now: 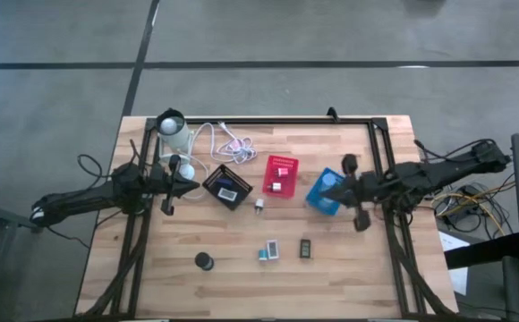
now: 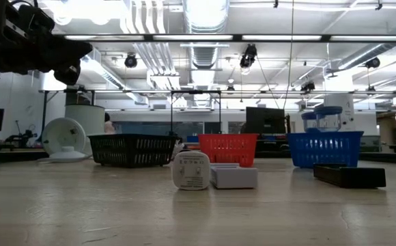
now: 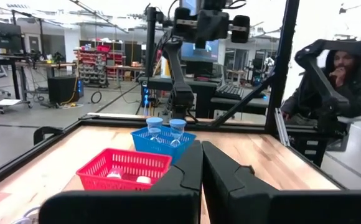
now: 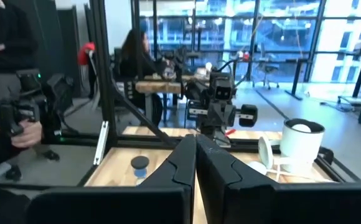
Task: Pick & Place Office items
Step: Put the black hourglass into the blue basket
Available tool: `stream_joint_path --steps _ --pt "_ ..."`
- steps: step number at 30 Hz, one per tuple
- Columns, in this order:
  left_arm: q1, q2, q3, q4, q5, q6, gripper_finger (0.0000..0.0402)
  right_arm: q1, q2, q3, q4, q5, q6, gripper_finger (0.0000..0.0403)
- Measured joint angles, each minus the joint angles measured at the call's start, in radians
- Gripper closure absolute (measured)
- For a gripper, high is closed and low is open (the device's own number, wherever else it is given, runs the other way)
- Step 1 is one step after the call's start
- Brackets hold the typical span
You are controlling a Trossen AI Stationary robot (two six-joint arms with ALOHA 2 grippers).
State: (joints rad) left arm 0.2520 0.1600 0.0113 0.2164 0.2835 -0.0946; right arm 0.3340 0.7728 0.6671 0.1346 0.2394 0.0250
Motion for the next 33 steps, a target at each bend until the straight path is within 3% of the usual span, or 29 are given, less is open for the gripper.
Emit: stream_joint_path --steps 14,28,30,33 --pt "0.0 0.0 0.0 -0.036 0.013 0.015 0.0399 0.0 -0.403 -0.306 0.026 -0.001 -0.001 0.0394" --pt "0.0 0.0 0.0 -0.063 0.017 -0.009 0.0399 -0.001 -0.644 -0.511 0.026 0.031 0.001 0.0394" --pt "0.0 0.0 0.0 -0.063 0.062 -0.009 0.0399 -0.001 -0.668 -0.528 0.028 0.033 -0.002 0.0394" --pt "0.0 0.0 0.0 -0.065 0.227 0.005 0.0399 -0.001 -0.699 -0.558 0.029 0.032 0.001 0.0394"
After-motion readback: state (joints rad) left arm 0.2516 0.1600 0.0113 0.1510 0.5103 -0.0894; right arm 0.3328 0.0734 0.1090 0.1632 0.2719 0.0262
